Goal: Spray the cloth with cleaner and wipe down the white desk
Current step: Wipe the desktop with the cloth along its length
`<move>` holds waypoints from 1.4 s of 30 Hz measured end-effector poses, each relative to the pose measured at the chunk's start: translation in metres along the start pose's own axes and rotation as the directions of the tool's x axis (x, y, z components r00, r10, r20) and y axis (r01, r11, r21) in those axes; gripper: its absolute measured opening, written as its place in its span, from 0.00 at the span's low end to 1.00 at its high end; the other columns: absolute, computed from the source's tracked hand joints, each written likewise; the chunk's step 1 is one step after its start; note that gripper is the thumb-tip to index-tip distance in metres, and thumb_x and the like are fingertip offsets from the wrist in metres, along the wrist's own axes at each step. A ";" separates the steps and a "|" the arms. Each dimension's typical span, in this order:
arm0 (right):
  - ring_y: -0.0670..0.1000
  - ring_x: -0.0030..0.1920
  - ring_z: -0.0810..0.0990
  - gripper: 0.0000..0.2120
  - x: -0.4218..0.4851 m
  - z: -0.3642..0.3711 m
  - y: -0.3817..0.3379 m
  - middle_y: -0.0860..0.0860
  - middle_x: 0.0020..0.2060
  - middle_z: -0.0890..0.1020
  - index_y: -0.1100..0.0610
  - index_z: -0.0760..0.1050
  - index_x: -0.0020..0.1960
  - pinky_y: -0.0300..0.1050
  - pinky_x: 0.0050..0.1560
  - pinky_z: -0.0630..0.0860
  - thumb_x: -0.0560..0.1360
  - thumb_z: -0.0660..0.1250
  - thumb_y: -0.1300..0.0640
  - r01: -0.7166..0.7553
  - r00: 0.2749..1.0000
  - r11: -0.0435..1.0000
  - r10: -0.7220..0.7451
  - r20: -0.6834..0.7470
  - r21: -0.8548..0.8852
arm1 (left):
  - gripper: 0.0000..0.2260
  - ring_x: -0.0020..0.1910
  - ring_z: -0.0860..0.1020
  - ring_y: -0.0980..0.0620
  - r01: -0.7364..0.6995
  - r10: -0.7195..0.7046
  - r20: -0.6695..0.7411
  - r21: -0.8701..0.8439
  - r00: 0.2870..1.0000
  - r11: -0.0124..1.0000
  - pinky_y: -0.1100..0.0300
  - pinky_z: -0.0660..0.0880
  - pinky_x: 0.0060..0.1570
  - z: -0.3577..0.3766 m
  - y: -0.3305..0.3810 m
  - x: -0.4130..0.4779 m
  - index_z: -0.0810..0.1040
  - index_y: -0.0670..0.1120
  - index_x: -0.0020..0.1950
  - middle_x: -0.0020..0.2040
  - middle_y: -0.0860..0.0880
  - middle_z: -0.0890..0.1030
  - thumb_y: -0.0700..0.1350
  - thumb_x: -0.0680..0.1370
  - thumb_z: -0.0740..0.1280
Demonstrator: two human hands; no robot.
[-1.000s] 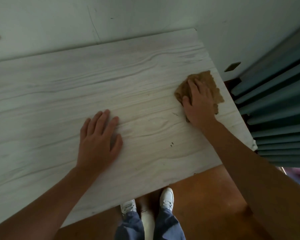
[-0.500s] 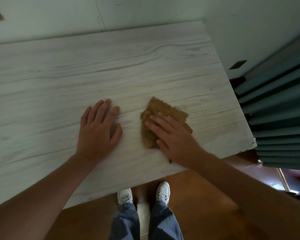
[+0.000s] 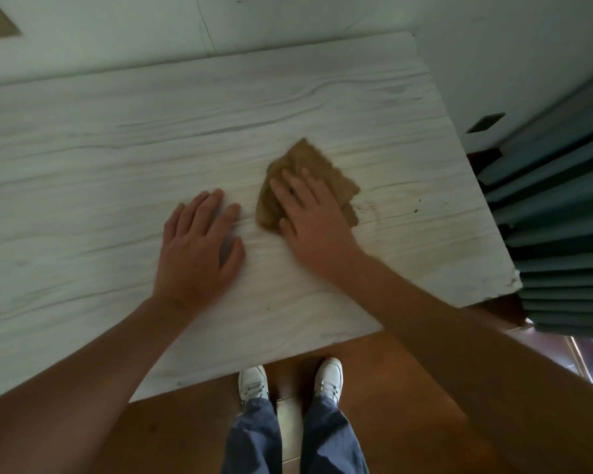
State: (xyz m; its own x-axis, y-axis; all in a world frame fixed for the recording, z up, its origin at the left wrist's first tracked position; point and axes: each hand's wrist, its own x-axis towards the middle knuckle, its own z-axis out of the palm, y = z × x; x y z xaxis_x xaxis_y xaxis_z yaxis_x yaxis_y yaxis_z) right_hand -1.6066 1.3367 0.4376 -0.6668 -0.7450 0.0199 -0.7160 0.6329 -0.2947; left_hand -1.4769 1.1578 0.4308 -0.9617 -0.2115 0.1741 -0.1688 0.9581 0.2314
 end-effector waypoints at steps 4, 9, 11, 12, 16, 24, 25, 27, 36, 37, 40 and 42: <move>0.56 0.80 0.56 0.27 -0.071 -0.021 0.040 0.53 0.79 0.62 0.54 0.60 0.80 0.52 0.80 0.50 0.82 0.54 0.51 0.113 0.990 0.993 -0.109 0.092 -0.037 | 0.25 0.79 0.66 0.40 -0.001 0.000 -0.011 -0.022 1.000 1.000 0.43 0.58 0.78 0.000 -0.001 0.000 0.75 0.45 0.75 0.78 0.41 0.70 0.54 0.81 0.58; 0.60 0.78 0.59 0.28 -0.050 -0.051 0.130 0.56 0.79 0.62 0.55 0.59 0.80 0.57 0.79 0.53 0.81 0.50 0.48 -0.276 0.961 0.960 0.275 -0.033 -0.052 | 0.25 0.78 0.67 0.39 -0.009 0.008 -0.023 -0.022 1.000 1.000 0.43 0.59 0.78 0.001 0.000 0.000 0.75 0.44 0.74 0.78 0.41 0.71 0.54 0.81 0.58; 0.61 0.79 0.58 0.31 -0.029 -0.045 0.119 0.58 0.79 0.62 0.57 0.59 0.80 0.58 0.78 0.52 0.79 0.48 0.47 -0.425 0.901 0.905 0.423 -0.098 -0.007 | 0.25 0.78 0.67 0.39 -0.010 0.009 -0.030 -0.021 0.999 1.000 0.42 0.59 0.78 0.001 0.000 0.000 0.75 0.44 0.74 0.77 0.41 0.71 0.53 0.80 0.59; 0.63 0.78 0.59 0.32 -0.023 -0.038 0.104 0.59 0.78 0.63 0.58 0.61 0.79 0.59 0.78 0.54 0.78 0.48 0.47 -0.455 0.885 0.891 0.450 -0.120 -0.008 | 0.25 0.78 0.67 0.39 -0.012 0.011 -0.031 -0.021 0.999 1.000 0.42 0.60 0.78 0.001 0.000 0.000 0.75 0.44 0.74 0.77 0.41 0.71 0.53 0.80 0.59; 0.64 0.76 0.63 0.29 -0.051 -0.004 0.009 0.60 0.75 0.68 0.60 0.66 0.76 0.63 0.76 0.59 0.77 0.56 0.51 -0.136 0.988 0.991 0.135 -0.077 -0.002 | 0.25 0.78 0.67 0.39 -0.008 0.007 -0.021 -0.026 1.000 1.000 0.42 0.59 0.77 0.000 0.000 0.000 0.75 0.44 0.74 0.78 0.41 0.71 0.54 0.80 0.58; 0.61 0.77 0.62 0.28 -0.087 -0.040 0.122 0.55 0.78 0.64 0.54 0.61 0.79 0.57 0.78 0.54 0.81 0.53 0.49 -0.183 0.983 0.978 0.182 -0.019 -0.103 | 0.25 0.78 0.66 0.39 -0.015 0.015 -0.013 -0.023 1.000 1.000 0.40 0.61 0.76 0.002 -0.001 0.001 0.75 0.44 0.74 0.78 0.41 0.70 0.54 0.80 0.59; 0.61 0.78 0.61 0.28 -0.086 -0.049 0.140 0.56 0.78 0.63 0.54 0.60 0.80 0.55 0.78 0.51 0.81 0.51 0.48 -0.266 0.964 0.959 0.263 -0.042 -0.096 | 0.25 0.78 0.66 0.39 -0.016 0.016 -0.014 -0.024 1.000 1.000 0.40 0.61 0.76 0.002 -0.001 0.001 0.75 0.44 0.74 0.78 0.40 0.70 0.53 0.80 0.59; 0.59 0.79 0.57 0.28 -0.082 -0.055 0.150 0.56 0.79 0.61 0.55 0.58 0.80 0.52 0.78 0.46 0.82 0.49 0.47 -0.393 0.917 0.919 0.388 -0.090 -0.047 | 0.25 0.78 0.66 0.38 -0.008 0.008 -0.007 -0.030 1.000 1.000 0.40 0.61 0.76 0.002 -0.001 0.000 0.75 0.44 0.74 0.78 0.40 0.70 0.53 0.80 0.59; 0.55 0.81 0.52 0.28 -0.132 -0.007 0.007 0.53 0.80 0.59 0.53 0.58 0.81 0.55 0.80 0.50 0.82 0.57 0.51 0.051 0.996 0.999 -0.051 0.068 -0.007 | 0.26 0.78 0.65 0.38 -0.007 0.008 0.019 -0.033 1.000 0.999 0.39 0.60 0.76 0.000 0.000 0.000 0.74 0.44 0.75 0.78 0.40 0.69 0.55 0.81 0.57; 0.55 0.81 0.54 0.28 -0.132 -0.011 0.019 0.53 0.80 0.60 0.53 0.59 0.80 0.54 0.80 0.51 0.82 0.57 0.51 0.086 0.994 0.996 -0.085 0.068 -0.022 | 0.26 0.79 0.65 0.39 -0.004 0.004 0.022 -0.036 1.000 0.999 0.40 0.59 0.77 0.000 0.000 0.000 0.74 0.44 0.75 0.78 0.41 0.69 0.55 0.81 0.57; 0.59 0.76 0.64 0.26 -0.119 -0.026 0.085 0.56 0.77 0.67 0.55 0.65 0.77 0.59 0.76 0.60 0.80 0.58 0.52 -0.081 0.997 0.995 0.080 -0.021 -0.065 | 0.25 0.79 0.65 0.39 0.002 -0.001 0.017 -0.043 1.000 0.999 0.41 0.59 0.77 -0.001 0.001 0.000 0.74 0.44 0.75 0.78 0.41 0.69 0.54 0.80 0.58; 0.60 0.77 0.63 0.27 -0.112 -0.041 0.132 0.57 0.77 0.65 0.56 0.63 0.78 0.62 0.76 0.59 0.81 0.54 0.49 -0.263 0.964 0.963 0.260 -0.062 -0.057 | 0.25 0.79 0.65 0.39 0.004 -0.003 0.024 -0.044 1.000 0.999 0.41 0.59 0.77 0.000 0.000 0.000 0.74 0.44 0.74 0.78 0.41 0.69 0.53 0.80 0.58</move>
State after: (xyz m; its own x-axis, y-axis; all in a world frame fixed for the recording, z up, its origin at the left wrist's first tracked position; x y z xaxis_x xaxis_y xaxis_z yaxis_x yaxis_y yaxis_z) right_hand -1.6346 1.5120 0.4359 -0.8415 -0.5403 0.0023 -0.5258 0.8177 -0.2342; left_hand -1.4770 1.1580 0.4312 -0.9663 -0.2093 0.1501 -0.1628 0.9479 0.2738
